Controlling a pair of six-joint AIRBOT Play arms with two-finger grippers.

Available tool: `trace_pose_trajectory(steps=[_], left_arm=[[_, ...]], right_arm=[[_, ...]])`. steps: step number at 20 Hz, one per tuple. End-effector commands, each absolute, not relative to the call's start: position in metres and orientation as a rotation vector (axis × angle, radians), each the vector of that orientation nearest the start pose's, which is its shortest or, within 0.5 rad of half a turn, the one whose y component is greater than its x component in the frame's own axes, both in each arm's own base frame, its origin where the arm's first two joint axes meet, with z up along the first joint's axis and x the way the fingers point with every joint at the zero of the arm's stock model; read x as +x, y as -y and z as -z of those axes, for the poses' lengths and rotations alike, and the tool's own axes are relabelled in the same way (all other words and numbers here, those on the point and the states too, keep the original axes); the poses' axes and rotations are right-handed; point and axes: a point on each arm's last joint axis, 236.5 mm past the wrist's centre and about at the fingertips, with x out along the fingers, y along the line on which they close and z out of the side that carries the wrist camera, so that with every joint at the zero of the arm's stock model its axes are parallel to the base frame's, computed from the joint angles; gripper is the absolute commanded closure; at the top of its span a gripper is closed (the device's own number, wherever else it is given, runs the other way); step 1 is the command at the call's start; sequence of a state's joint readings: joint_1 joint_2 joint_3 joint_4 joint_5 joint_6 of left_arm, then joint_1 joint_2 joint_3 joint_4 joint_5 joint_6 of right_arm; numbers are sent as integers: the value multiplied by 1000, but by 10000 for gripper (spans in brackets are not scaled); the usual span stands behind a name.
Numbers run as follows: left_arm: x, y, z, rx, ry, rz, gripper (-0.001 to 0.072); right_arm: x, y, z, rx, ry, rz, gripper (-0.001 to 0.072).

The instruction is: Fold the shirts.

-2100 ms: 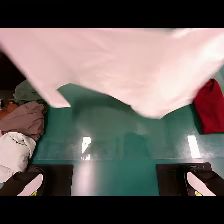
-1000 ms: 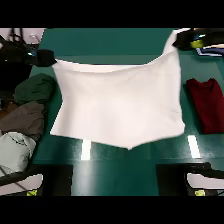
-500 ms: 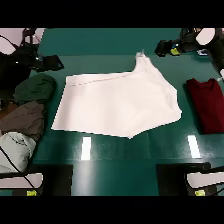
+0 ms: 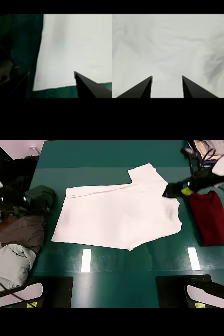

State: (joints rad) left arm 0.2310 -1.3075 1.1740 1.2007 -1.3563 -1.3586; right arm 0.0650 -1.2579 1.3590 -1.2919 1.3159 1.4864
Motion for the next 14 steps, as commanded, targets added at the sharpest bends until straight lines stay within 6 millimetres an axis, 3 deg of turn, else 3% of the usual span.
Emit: trace_pose_trajectory(steps=[1, 5, 14], left_arm=[[295, 10, 33, -325, -1511, 220, 61], [271, 4, 61, -307, -1583, 188, 61], [280, 2, 74, -322, -1527, 150, 61]], right_arm=[[335, -110, -64, 185, -1290, -397, 290], [310, -122, -55, 244, -1312, -434, 290], [304, -121, -71, 236, -1243, -434, 290]])
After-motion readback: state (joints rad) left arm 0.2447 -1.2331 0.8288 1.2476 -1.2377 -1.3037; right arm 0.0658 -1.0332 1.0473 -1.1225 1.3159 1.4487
